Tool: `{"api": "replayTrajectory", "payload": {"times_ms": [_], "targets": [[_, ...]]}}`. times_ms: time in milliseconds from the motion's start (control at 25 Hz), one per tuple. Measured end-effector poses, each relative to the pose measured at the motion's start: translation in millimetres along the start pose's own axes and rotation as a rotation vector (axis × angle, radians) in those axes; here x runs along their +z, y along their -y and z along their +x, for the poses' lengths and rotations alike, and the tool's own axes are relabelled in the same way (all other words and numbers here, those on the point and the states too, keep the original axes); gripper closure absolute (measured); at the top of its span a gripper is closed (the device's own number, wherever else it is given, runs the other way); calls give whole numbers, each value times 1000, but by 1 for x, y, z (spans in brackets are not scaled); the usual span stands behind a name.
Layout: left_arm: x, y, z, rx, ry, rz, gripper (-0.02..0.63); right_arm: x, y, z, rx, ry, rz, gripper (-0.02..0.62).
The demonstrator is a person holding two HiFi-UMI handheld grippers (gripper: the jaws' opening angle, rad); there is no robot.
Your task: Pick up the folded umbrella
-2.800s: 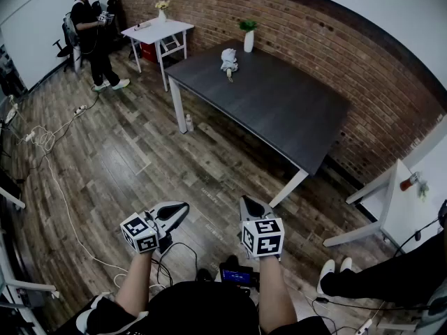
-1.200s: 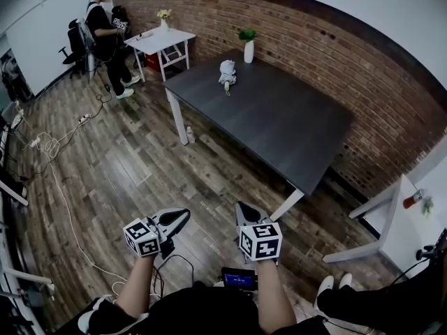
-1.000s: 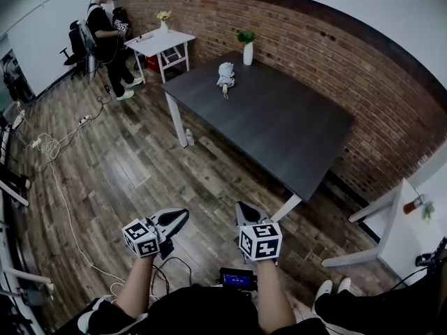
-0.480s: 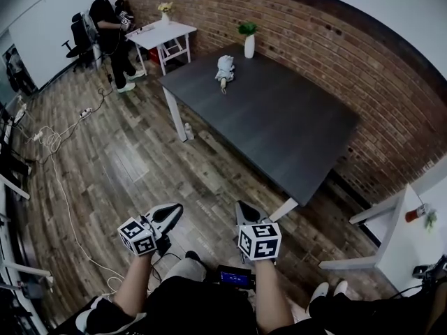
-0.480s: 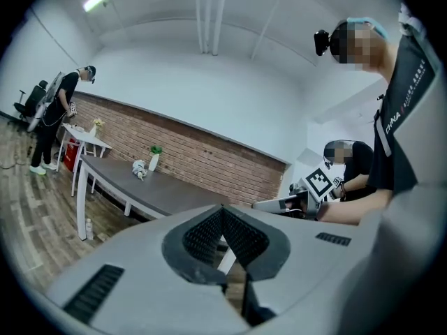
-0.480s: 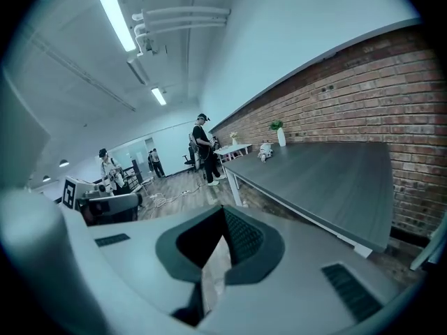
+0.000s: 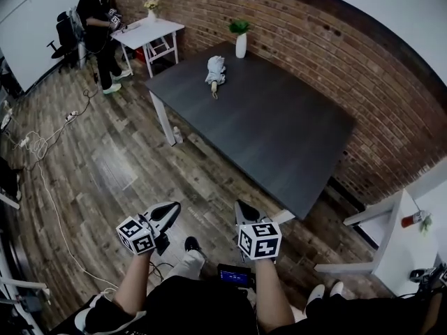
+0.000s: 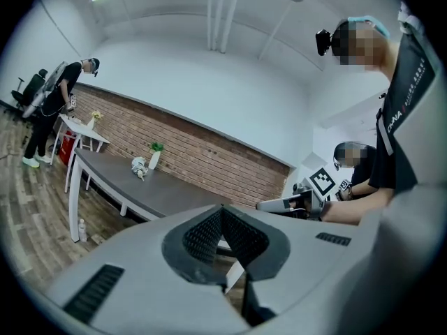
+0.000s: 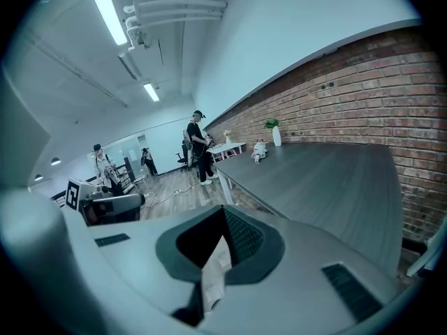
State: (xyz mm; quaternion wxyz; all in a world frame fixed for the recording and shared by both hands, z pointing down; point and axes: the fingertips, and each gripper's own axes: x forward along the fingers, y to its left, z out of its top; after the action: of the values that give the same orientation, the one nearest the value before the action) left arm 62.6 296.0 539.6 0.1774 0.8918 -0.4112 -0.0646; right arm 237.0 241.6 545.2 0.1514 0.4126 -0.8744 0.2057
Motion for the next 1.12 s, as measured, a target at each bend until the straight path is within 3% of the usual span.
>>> {"api": "replayTrajectory", "payload": {"times_ms": [560, 880, 1120], "targets": [[61, -135, 44, -117, -81, 36, 604, 82, -5, 138, -58, -8, -7, 588], [65, -179, 51, -121, -87, 5, 604, 91, -6, 176, -81, -35, 1, 588], [72, -212, 61, -75, -74, -4, 604, 104, 1, 208, -72, -45, 5, 588]]}}
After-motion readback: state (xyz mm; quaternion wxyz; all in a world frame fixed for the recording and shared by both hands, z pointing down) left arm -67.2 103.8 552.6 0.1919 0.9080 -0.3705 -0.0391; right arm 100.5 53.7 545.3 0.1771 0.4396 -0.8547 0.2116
